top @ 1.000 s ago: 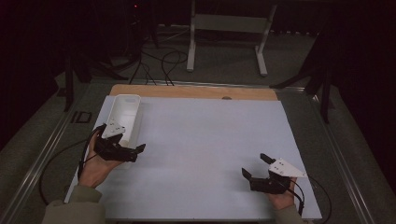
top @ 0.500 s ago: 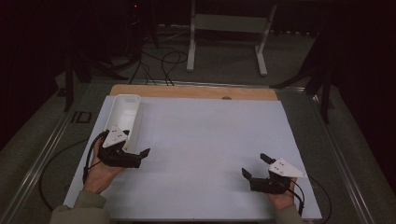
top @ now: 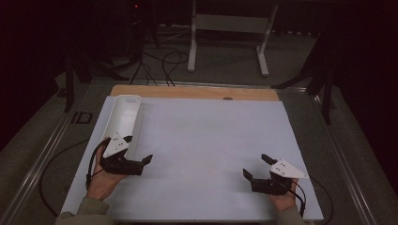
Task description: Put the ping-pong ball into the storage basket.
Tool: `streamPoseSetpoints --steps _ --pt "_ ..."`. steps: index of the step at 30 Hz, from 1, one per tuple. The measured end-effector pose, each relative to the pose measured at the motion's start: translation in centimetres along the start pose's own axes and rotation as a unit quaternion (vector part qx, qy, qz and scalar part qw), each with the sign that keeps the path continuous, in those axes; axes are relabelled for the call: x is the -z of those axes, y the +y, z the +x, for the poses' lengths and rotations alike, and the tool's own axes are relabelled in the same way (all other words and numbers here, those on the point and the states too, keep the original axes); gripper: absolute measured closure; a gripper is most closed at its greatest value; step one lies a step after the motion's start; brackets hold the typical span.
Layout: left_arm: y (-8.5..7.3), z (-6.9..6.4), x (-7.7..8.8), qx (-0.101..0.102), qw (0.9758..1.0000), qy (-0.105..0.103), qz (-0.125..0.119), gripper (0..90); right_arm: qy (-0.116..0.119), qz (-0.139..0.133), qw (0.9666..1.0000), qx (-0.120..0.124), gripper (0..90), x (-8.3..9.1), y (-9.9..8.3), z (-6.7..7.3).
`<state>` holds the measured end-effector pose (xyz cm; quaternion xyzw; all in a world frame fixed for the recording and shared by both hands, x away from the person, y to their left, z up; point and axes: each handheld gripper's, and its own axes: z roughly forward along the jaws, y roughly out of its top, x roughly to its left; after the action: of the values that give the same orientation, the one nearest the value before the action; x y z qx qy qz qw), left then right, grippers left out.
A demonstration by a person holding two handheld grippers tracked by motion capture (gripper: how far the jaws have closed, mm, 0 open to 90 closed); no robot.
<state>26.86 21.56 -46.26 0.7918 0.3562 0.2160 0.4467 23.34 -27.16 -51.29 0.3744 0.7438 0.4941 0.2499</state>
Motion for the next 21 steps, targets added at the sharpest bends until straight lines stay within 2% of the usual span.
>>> streamPoseSetpoints --steps 6,9,21 --pt "-0.4 -0.2 0.0 -0.001 1.0 0.0 -0.009 1.5 0.001 -0.001 1.0 0.0 8.3 0.0 0.0 0.0" --pt "-1.2 -0.1 0.3 0.002 0.9997 0.002 -0.022 1.0 0.001 -0.003 1.0 0.0 8.3 0.0 0.0 0.0" --pt "-2.3 -0.3 0.8 0.004 0.9986 0.01 -0.052 0.3 0.002 -0.012 0.9999 0.006 8.3 -0.1 0.2 0.2"
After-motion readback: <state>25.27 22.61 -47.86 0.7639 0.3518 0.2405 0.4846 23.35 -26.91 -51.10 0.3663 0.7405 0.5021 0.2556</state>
